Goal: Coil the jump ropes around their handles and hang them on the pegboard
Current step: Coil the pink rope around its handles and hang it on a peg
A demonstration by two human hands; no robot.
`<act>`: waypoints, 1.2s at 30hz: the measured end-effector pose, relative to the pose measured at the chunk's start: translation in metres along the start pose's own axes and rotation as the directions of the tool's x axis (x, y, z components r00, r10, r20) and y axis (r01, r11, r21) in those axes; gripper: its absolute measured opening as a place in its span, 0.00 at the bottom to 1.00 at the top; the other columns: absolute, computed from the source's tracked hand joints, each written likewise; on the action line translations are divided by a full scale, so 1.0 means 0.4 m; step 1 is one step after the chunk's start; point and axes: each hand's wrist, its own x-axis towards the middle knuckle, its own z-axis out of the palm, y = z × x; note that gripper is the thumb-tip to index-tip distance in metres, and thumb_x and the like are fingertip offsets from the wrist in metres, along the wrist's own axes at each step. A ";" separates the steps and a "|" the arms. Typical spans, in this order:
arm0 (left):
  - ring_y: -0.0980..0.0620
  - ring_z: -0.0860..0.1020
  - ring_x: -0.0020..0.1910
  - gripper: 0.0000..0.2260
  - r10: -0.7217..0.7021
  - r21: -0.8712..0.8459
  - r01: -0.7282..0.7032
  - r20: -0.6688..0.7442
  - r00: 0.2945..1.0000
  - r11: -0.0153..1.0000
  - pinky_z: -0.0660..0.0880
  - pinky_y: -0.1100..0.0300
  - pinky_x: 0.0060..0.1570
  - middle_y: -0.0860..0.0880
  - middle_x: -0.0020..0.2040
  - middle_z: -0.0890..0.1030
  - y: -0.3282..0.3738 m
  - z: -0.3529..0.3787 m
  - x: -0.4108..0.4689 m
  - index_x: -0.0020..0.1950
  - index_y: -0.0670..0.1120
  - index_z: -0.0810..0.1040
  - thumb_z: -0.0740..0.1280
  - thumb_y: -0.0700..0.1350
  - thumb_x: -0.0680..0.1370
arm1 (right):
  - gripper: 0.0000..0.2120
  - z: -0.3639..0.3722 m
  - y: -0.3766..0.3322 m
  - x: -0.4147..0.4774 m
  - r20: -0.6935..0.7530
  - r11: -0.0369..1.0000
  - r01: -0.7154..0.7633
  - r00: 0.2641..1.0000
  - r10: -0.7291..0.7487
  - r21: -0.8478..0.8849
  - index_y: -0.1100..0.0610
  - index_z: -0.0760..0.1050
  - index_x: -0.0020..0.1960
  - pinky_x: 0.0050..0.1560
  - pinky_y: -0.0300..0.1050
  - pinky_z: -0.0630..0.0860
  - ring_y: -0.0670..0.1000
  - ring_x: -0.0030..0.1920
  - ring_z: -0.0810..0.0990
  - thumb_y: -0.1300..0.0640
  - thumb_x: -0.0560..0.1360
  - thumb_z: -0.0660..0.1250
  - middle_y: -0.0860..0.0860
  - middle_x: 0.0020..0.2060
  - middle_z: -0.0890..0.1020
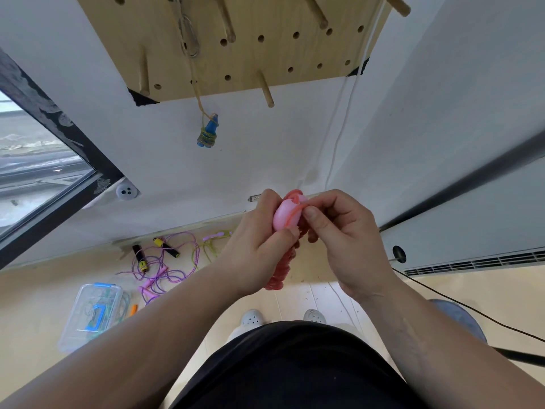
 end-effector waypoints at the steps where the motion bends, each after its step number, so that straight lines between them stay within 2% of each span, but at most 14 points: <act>1: 0.38 0.81 0.36 0.15 -0.057 -0.132 0.055 -0.010 0.998 0.990 0.78 0.38 0.34 0.39 0.41 0.81 -0.003 0.007 0.001 0.56 0.43 0.69 0.62 0.51 0.74 | 0.03 0.001 -0.005 0.006 0.003 1.000 -0.013 1.000 0.013 0.020 0.57 0.79 0.49 0.38 0.42 0.75 0.47 0.36 0.77 0.61 0.79 0.67 0.53 0.38 0.82; 3: 0.39 0.81 0.36 0.18 -0.189 -0.360 0.176 -0.002 0.982 0.916 0.76 0.39 0.38 0.37 0.42 0.82 -0.010 0.019 0.003 0.58 0.46 0.74 0.61 0.56 0.75 | 0.05 0.001 -0.019 0.017 0.006 0.996 -0.063 0.998 0.063 0.056 0.59 0.76 0.48 0.36 0.40 0.73 0.47 0.33 0.74 0.65 0.81 0.64 0.50 0.35 0.80; 5: 0.39 0.81 0.37 0.22 -0.287 -0.459 0.260 0.012 0.958 0.849 0.76 0.41 0.40 0.35 0.42 0.82 -0.015 0.025 0.003 0.55 0.46 0.80 0.60 0.60 0.75 | 0.07 0.001 -0.029 0.023 0.005 0.991 -0.112 0.994 0.112 0.076 0.59 0.75 0.47 0.35 0.42 0.72 0.49 0.31 0.72 0.65 0.82 0.62 0.49 0.32 0.78; 8: 0.39 0.81 0.37 0.28 -0.358 -0.502 0.311 0.003 0.934 0.807 0.78 0.48 0.40 0.35 0.44 0.83 -0.012 0.024 0.004 0.50 0.39 0.83 0.57 0.62 0.80 | 0.08 0.006 -0.032 0.022 0.026 0.967 -0.180 0.984 0.178 0.179 0.59 0.76 0.45 0.33 0.48 0.71 0.54 0.29 0.71 0.63 0.82 0.63 0.53 0.31 0.75; 11: 0.38 0.81 0.37 0.26 -0.371 -0.484 0.310 -0.033 0.928 0.818 0.75 0.39 0.43 0.35 0.44 0.84 -0.001 0.021 0.004 0.53 0.43 0.84 0.56 0.62 0.83 | 0.06 0.010 -0.028 0.022 0.072 0.965 -0.195 0.980 0.185 0.176 0.62 0.75 0.45 0.30 0.49 0.73 0.55 0.29 0.72 0.64 0.81 0.64 0.54 0.30 0.75; 14: 0.38 0.83 0.37 0.22 -0.343 -0.402 0.291 -0.063 0.937 0.868 0.77 0.41 0.37 0.35 0.45 0.84 0.008 0.022 0.003 0.62 0.44 0.77 0.59 0.61 0.83 | 0.05 0.011 -0.020 0.026 0.065 0.985 -0.160 0.986 0.156 0.058 0.62 0.76 0.45 0.32 0.44 0.74 0.53 0.31 0.74 0.64 0.80 0.66 0.55 0.31 0.78; 17: 0.35 0.84 0.38 0.15 -0.328 -0.263 0.288 -0.122 0.937 0.921 0.78 0.36 0.31 0.36 0.48 0.83 0.014 0.014 0.006 0.60 0.46 0.74 0.61 0.57 0.84 | 0.05 0.009 -0.015 0.027 0.050 0.991 -0.076 0.995 0.082 -0.114 0.63 0.77 0.45 0.37 0.40 0.76 0.51 0.33 0.79 0.63 0.78 0.70 0.60 0.36 0.82; 19: 0.28 0.83 0.40 0.13 -0.307 -0.158 0.286 -0.129 0.943 0.945 0.72 0.25 0.28 0.39 0.46 0.83 0.017 0.005 0.004 0.57 0.52 0.75 0.60 0.59 0.83 | 0.04 0.009 -0.013 0.024 0.065 0.983 -0.036 0.997 0.048 -0.180 0.60 0.78 0.46 0.44 0.45 0.80 0.56 0.40 0.82 0.61 0.78 0.72 0.59 0.40 0.84; 22: 0.27 0.82 0.37 0.19 -0.277 -0.085 0.270 -0.076 0.958 0.959 0.71 0.27 0.23 0.40 0.43 0.82 0.013 -0.006 -0.012 0.54 0.58 0.77 0.53 0.67 0.81 | 0.03 0.010 -0.015 0.021 0.101 0.978 -0.010 0.994 0.032 -0.210 0.58 0.79 0.45 0.54 0.57 0.80 0.61 0.46 0.83 0.60 0.78 0.71 0.55 0.41 0.86; 25: 0.38 0.82 0.33 0.23 -0.172 -0.064 0.171 -0.012 0.985 0.983 0.79 0.45 0.25 0.40 0.41 0.82 0.010 -0.011 -0.026 0.56 0.56 0.76 0.54 0.71 0.77 | 0.04 0.011 -0.026 0.028 0.082 0.968 0.016 0.997 0.004 -0.249 0.56 0.80 0.44 0.48 0.57 0.81 0.59 0.42 0.82 0.59 0.78 0.72 0.55 0.38 0.84; 28: 0.37 0.83 0.37 0.16 -0.036 0.057 0.038 -0.044 0.998 0.998 0.81 0.41 0.32 0.41 0.42 0.82 0.004 -0.012 -0.021 0.62 0.55 0.75 0.62 0.62 0.79 | 0.05 0.011 -0.041 0.037 0.065 0.959 0.045 0.998 -0.028 -0.280 0.55 0.81 0.42 0.42 0.44 0.79 0.51 0.38 0.81 0.61 0.76 0.73 0.50 0.35 0.83; 32: 0.36 0.81 0.31 0.15 0.059 0.129 -0.047 -0.088 0.994 0.990 0.78 0.40 0.25 0.41 0.37 0.81 -0.007 -0.017 -0.016 0.59 0.54 0.76 0.60 0.59 0.79 | 0.03 0.008 -0.057 0.044 0.096 0.974 0.030 0.995 -0.009 -0.225 0.58 0.83 0.41 0.39 0.39 0.76 0.48 0.35 0.81 0.62 0.74 0.75 0.50 0.34 0.85; 34: 0.42 0.81 0.29 0.14 0.109 0.189 -0.093 -0.076 0.991 0.978 0.77 0.45 0.24 0.47 0.34 0.80 -0.010 -0.029 -0.012 0.59 0.54 0.76 0.59 0.58 0.79 | 0.03 0.007 -0.063 0.046 0.121 0.984 0.003 0.993 0.019 -0.180 0.60 0.83 0.42 0.38 0.34 0.74 0.44 0.34 0.80 0.63 0.74 0.75 0.49 0.34 0.85; 36: 0.55 0.79 0.28 0.15 0.165 0.320 -0.146 -0.034 0.986 0.936 0.75 0.55 0.27 0.55 0.31 0.78 -0.012 -0.042 -0.008 0.63 0.52 0.76 0.60 0.54 0.79 | 0.03 0.004 -0.068 0.043 0.137 0.992 -0.026 0.990 0.043 -0.120 0.60 0.82 0.41 0.36 0.32 0.74 0.44 0.34 0.81 0.64 0.72 0.75 0.50 0.33 0.84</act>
